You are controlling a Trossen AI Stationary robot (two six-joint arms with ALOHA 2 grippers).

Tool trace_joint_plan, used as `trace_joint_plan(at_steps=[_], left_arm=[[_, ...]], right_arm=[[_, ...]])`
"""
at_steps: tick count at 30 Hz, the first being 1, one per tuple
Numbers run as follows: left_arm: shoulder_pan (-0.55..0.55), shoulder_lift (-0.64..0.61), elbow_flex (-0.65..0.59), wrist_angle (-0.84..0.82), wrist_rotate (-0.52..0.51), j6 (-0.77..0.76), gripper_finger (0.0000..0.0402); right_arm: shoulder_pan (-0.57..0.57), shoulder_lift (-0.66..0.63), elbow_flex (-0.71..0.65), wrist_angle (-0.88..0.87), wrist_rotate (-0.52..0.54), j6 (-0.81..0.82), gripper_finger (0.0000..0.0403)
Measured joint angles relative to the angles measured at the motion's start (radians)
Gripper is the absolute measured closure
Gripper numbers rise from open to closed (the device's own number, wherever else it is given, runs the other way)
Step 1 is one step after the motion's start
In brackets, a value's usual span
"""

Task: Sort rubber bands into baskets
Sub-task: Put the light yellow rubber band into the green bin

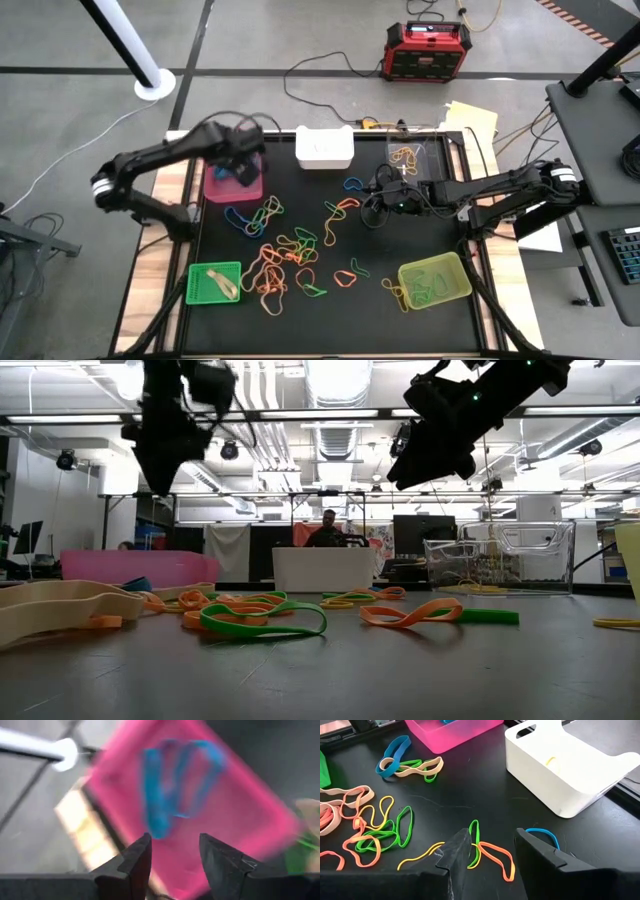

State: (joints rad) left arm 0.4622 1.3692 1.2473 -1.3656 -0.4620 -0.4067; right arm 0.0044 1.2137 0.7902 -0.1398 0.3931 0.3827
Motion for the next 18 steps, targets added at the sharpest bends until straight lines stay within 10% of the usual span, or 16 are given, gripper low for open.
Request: trace_joint_plan(at_steps=[18], left_arm=[[-0.673,-0.004,-0.097,0.149,0.302,-0.451,0.0254]], right_arm=[[0.0,0.0,0.0,0.02,0.0,0.003,0.0253]])
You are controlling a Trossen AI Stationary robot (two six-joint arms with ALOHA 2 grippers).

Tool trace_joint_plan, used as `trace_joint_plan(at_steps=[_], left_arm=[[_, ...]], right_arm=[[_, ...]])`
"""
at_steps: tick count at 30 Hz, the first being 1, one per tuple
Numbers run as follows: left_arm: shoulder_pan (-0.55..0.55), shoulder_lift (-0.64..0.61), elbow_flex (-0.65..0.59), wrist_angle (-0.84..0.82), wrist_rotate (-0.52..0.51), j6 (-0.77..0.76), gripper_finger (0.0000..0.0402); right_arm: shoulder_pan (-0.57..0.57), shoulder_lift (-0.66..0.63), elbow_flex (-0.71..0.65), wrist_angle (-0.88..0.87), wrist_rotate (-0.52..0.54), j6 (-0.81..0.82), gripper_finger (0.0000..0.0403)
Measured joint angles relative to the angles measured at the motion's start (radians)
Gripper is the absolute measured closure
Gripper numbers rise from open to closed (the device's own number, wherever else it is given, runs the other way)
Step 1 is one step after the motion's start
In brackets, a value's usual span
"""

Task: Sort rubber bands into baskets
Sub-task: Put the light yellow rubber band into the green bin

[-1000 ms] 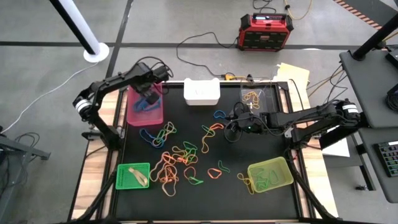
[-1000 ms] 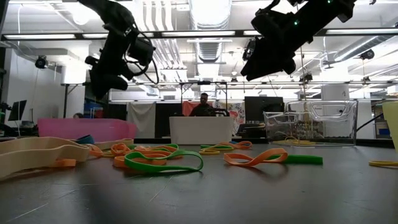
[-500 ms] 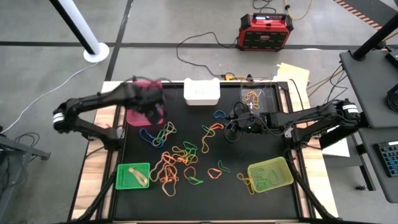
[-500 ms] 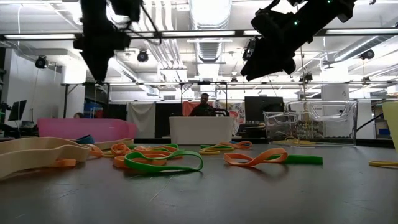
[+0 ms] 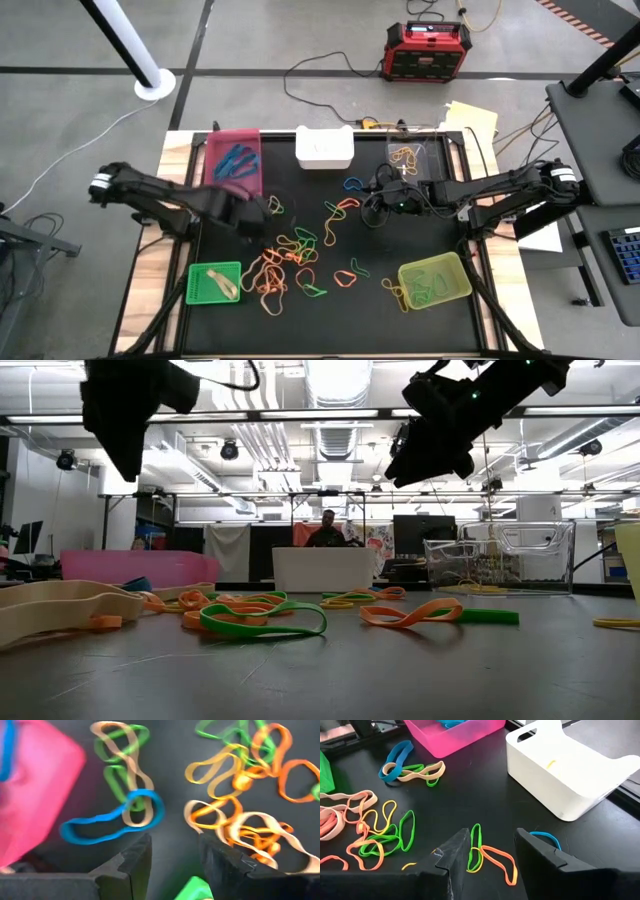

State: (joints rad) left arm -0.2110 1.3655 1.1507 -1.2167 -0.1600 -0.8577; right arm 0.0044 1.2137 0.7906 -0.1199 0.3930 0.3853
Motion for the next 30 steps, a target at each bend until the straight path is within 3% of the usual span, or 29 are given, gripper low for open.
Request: trace_joint_plan(at_steps=[10,20,30], left_arm=[[-0.15,0.202,0.0,0.077,0.043,-0.118,0.0254],[-0.161,0.345,-0.003,0.087,0.042,-0.155,0.0254],[-0.161,0.373,-0.093,0.204,0.069,-0.196,0.0254]], right_arm=[[0.002,0.0,0.0,-0.001,-0.011,0.0,0.025],[0.005,0.0,-0.002,-0.001,-0.035,-0.003,0.025],[0.005,0.0,-0.008,-0.002,-0.035,-0.002,0.025]])
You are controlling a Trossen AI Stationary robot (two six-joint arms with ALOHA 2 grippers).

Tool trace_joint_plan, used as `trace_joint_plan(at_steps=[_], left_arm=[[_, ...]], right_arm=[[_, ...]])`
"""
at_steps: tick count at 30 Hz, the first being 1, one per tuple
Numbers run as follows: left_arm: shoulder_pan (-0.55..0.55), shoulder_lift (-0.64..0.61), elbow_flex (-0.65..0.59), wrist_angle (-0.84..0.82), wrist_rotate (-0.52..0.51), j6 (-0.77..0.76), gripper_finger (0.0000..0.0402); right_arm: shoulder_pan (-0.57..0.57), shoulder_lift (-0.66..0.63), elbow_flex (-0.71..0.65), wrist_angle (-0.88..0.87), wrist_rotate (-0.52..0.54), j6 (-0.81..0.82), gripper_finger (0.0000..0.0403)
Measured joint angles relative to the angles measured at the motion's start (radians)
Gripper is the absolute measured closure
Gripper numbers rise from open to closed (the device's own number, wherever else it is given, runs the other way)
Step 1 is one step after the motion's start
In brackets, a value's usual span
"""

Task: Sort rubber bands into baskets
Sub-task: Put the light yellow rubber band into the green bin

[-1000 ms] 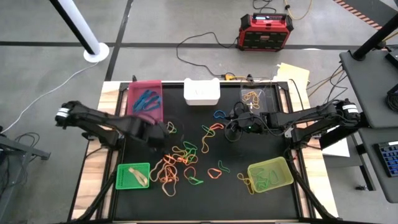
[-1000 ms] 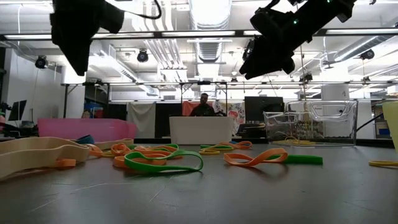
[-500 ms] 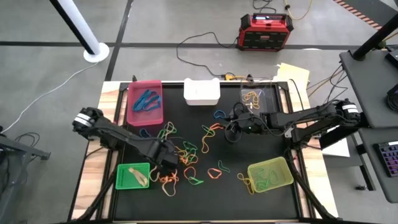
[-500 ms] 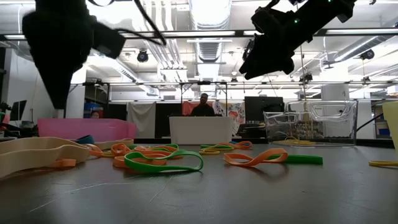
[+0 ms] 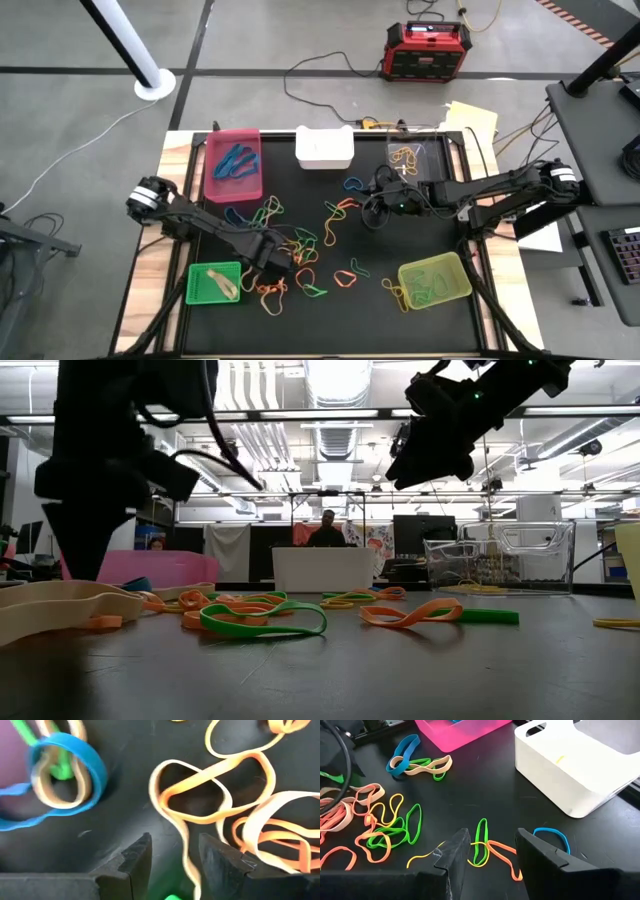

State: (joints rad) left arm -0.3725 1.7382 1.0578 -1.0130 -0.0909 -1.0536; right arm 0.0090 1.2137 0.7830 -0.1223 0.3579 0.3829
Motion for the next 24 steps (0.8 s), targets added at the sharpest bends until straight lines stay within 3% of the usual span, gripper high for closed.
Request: trace_joint_plan(at_steps=[14,17,22,24], left_arm=[[0.0,-0.005,-0.09,0.118,0.027,-0.004,0.0264],[-0.001,-0.005,-0.09,0.126,0.028,-0.002,0.0295],[-0.001,-0.005,-0.089,0.138,0.032,0.01,0.0385],[-0.001,-0.005,-0.089,0.136,0.031,0.015,0.0393]], right_arm=[[0.0,0.0,-0.001,0.001,0.001,0.003,0.025],[0.0,0.0,-0.001,0.001,0.001,0.003,0.025],[0.0,0.0,-0.001,0.001,0.001,0.003,0.025],[0.0,0.0,-0.001,0.001,0.001,0.003,0.025]])
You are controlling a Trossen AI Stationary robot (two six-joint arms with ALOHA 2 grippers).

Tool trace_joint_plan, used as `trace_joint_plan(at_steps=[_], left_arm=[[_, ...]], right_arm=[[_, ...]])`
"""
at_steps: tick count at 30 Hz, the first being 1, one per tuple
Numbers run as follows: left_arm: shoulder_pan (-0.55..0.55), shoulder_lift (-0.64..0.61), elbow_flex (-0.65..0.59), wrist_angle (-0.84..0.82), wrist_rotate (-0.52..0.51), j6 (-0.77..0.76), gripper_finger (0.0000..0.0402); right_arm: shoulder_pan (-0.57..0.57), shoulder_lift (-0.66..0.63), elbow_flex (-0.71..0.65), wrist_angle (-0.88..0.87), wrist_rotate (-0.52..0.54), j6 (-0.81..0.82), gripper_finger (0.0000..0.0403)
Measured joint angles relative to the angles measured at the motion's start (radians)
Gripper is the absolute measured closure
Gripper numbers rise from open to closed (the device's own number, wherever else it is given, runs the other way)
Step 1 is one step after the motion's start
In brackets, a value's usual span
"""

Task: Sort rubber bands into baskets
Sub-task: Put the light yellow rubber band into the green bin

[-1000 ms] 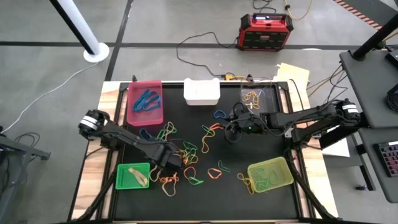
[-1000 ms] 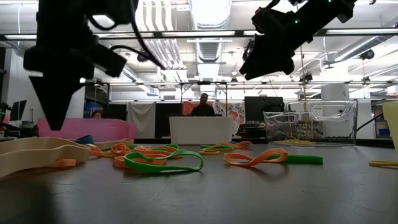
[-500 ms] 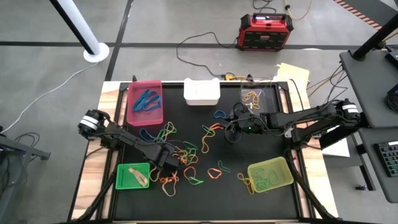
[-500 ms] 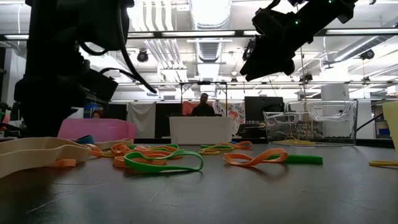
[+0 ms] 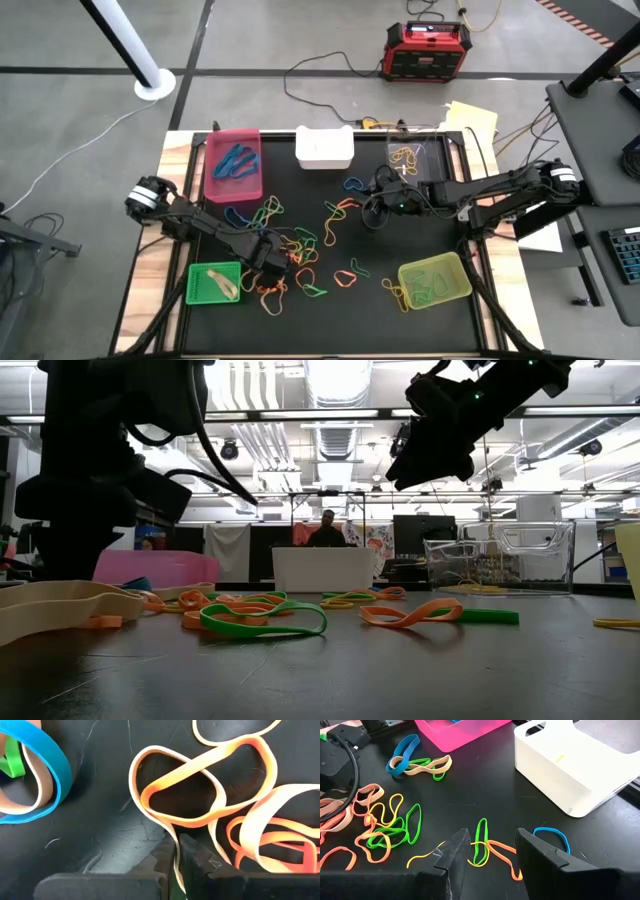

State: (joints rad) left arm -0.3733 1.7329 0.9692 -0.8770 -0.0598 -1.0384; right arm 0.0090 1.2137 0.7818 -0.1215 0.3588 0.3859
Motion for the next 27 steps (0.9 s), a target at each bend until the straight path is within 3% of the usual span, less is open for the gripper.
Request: trace_joint_plan(at_steps=[10,20,27], left_arm=[[-0.005,-0.051,0.077,-0.032,-0.059,0.107,0.0401],[-0.018,-0.182,0.196,-0.107,-0.204,0.219,0.0401],[-0.027,-0.215,0.326,-0.266,-0.22,0.269,0.0401]], right_arm=[[0.0,0.0,0.0,0.0,0.0,0.0,0.025],[0.0,0.0,0.0,0.0,0.001,0.0,0.025],[0.0,0.0,0.0,0.0,0.001,0.0,0.025]])
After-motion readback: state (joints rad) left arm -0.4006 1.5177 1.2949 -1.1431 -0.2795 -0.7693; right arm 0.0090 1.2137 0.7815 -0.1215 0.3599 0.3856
